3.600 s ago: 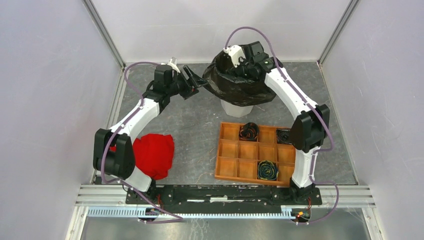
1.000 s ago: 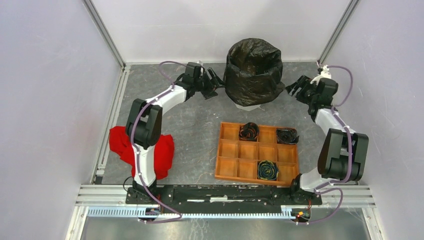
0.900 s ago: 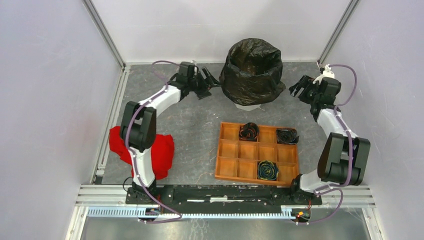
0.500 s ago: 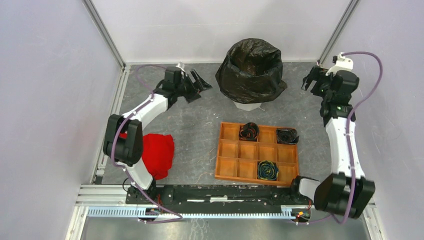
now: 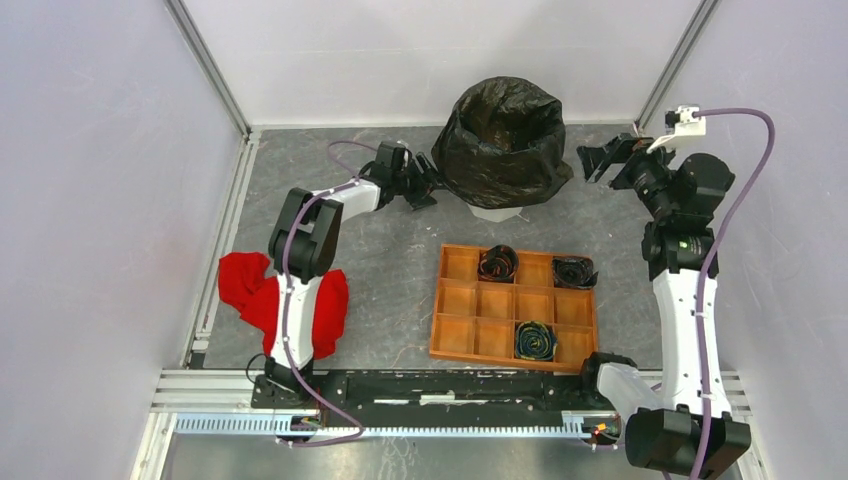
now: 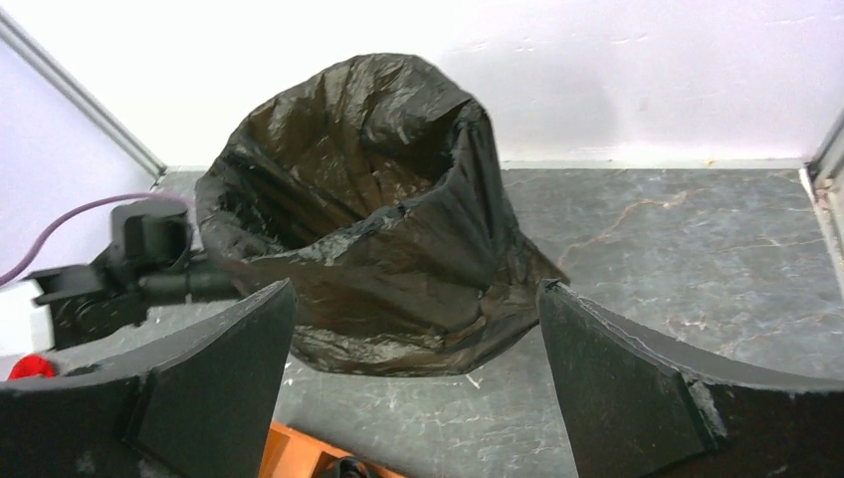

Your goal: Put the trash bags into the trash bin

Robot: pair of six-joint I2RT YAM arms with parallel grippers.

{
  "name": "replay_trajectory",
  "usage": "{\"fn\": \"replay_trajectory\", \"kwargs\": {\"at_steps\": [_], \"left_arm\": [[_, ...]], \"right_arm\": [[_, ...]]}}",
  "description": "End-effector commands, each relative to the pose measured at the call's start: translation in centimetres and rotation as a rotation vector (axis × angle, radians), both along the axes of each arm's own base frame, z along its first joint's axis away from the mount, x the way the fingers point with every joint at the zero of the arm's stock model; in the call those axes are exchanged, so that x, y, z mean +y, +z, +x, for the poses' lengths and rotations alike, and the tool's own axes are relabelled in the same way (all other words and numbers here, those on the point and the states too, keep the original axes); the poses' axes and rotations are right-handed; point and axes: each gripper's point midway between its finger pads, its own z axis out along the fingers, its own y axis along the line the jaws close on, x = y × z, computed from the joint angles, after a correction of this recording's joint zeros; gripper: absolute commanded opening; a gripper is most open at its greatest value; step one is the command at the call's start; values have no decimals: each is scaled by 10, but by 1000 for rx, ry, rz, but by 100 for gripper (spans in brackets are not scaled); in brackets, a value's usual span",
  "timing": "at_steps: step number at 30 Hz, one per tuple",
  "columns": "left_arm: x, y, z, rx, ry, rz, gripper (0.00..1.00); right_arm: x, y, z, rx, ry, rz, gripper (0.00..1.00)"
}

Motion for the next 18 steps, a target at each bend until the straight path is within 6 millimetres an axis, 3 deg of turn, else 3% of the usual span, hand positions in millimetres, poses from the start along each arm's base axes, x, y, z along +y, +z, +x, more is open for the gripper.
{"fn": "replay_trajectory", "kwargs": {"at_steps": [1, 4, 9, 14, 18], "left_arm": [[-54, 31, 17, -36, -1, -137, 73], [-97, 44, 20, -56, -34, -203, 74], [-138, 38, 47, -62, -13, -225, 76], [-209, 51, 53, -82, 47, -402, 80], [-242, 67, 64, -128, 194, -619, 83]], "right_arm": [[18, 26, -7, -47, 66, -11, 98], [30, 46, -12, -86, 98, -10, 98], [49, 75, -27, -158, 141, -8, 98], [60, 81, -34, -181, 157, -6, 98], [70, 82, -39, -191, 176, -9, 98]]}}
